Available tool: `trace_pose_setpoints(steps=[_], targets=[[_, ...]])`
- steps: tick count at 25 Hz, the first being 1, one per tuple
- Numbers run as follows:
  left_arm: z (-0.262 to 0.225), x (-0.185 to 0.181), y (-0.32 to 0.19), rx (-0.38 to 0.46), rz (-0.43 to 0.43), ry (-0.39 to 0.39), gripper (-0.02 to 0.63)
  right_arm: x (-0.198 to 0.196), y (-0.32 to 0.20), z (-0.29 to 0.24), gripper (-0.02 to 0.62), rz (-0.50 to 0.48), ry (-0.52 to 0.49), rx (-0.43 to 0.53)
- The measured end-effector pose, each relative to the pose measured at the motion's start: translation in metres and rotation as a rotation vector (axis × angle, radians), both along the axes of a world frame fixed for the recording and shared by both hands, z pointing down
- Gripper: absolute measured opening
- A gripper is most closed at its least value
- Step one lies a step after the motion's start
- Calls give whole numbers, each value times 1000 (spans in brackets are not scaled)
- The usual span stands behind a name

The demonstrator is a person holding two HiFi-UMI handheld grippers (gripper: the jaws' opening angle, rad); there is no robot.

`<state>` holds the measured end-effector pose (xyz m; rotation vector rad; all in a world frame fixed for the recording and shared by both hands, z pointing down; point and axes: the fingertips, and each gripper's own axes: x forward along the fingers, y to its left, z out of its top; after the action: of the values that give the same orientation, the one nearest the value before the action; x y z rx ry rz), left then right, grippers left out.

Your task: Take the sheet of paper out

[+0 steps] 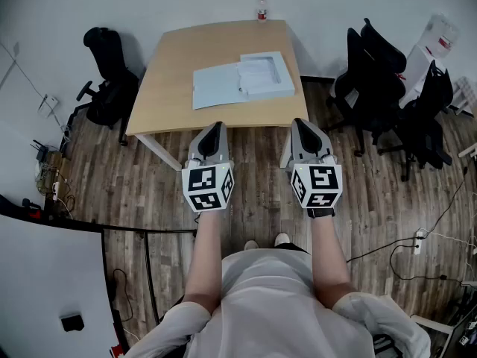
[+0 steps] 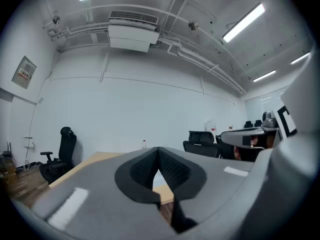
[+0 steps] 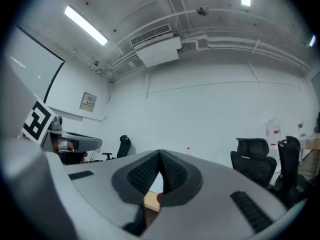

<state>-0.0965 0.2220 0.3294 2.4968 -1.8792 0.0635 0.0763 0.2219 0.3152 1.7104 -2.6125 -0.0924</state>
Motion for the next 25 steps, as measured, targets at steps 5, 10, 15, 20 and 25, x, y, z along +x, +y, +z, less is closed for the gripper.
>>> trace_pose_setpoints(steps=[5, 10, 15, 20, 25], targets=[[-8, -5, 2, 17, 20, 48, 9, -12, 0, -6, 12, -12, 1, 14], [-11, -10, 1, 15, 54, 64, 9, -23, -1, -10, 12, -6, -3, 28], [-6, -9, 2, -2, 102, 75, 9, -28, 2, -13, 12, 26, -63, 32], [4, -16, 4, -14, 105, 127, 9, -38, 9, -6, 12, 27, -38, 26], [24, -16, 1, -48, 119, 140, 9, -38, 9, 9, 12, 41, -29, -3]])
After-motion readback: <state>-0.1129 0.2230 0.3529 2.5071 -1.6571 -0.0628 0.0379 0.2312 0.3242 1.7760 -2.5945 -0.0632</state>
